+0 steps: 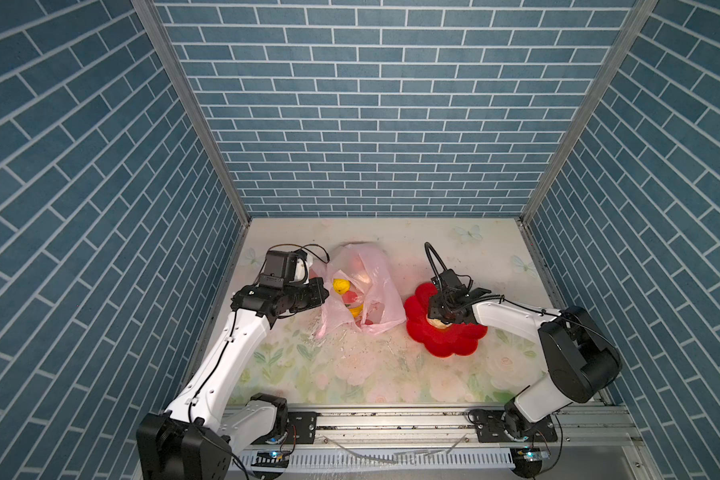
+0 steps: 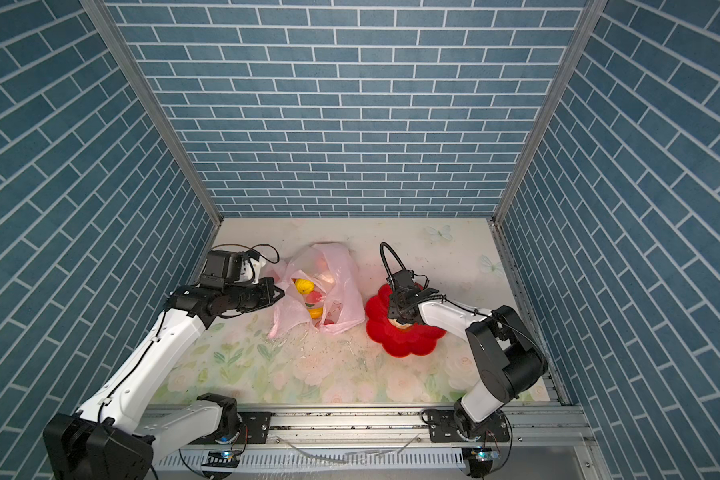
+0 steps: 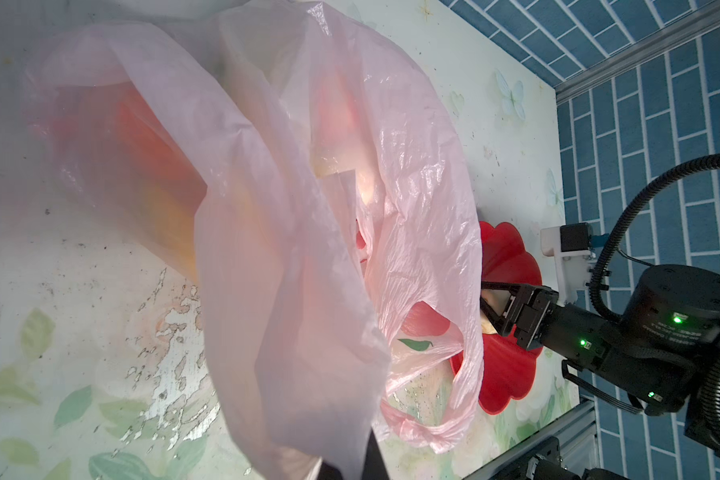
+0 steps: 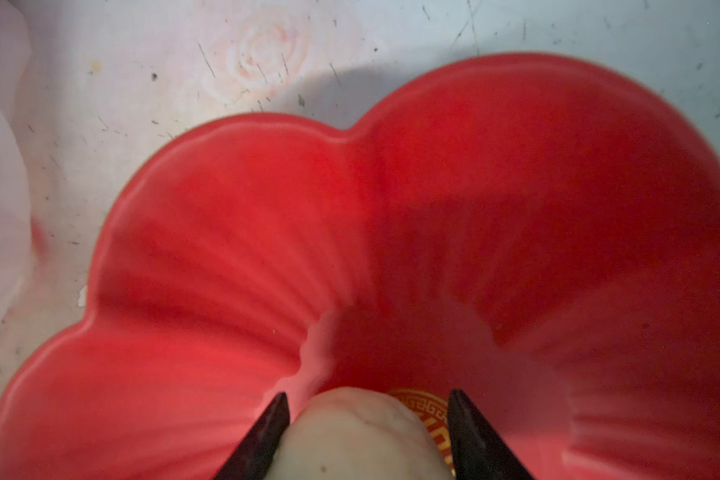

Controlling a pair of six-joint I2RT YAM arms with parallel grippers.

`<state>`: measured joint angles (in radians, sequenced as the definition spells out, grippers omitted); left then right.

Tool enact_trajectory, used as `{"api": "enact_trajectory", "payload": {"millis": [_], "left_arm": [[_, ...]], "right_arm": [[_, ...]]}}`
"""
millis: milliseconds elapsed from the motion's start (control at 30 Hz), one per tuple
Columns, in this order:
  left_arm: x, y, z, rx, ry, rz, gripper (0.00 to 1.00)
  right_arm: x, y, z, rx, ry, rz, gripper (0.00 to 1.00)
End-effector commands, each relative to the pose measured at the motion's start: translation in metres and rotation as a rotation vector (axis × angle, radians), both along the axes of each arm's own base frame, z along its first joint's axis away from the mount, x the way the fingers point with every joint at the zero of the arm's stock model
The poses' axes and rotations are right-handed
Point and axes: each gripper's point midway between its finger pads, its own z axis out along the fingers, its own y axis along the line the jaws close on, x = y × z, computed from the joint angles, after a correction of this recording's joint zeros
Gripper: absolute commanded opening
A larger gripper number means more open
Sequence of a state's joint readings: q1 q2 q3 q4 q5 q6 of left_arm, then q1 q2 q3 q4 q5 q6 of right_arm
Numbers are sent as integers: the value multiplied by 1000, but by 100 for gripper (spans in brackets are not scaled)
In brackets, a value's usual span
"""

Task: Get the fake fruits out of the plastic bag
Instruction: 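Lower the cream fruit onto the red plate and open the right gripper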

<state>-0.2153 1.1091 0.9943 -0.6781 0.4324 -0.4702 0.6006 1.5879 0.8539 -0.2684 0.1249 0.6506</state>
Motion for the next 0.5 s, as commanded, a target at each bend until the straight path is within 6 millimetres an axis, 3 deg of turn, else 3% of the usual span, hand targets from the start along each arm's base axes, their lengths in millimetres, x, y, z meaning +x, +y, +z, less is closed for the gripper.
{"api": "enact_trajectory", "payload": {"millis": [0,300,467], "left_arm": [[3,1,8,-3,-20,-5,5],[0,2,12,-1,-27,-1,7],[-2,2,13,-2,-26,-6,23]], "right_arm": [[-9,-7,-19,-13,60,-29,55],[-10,-8,-17,-18,56,-26,76],[-10,-10,-5,-19,44,-27,81]]}}
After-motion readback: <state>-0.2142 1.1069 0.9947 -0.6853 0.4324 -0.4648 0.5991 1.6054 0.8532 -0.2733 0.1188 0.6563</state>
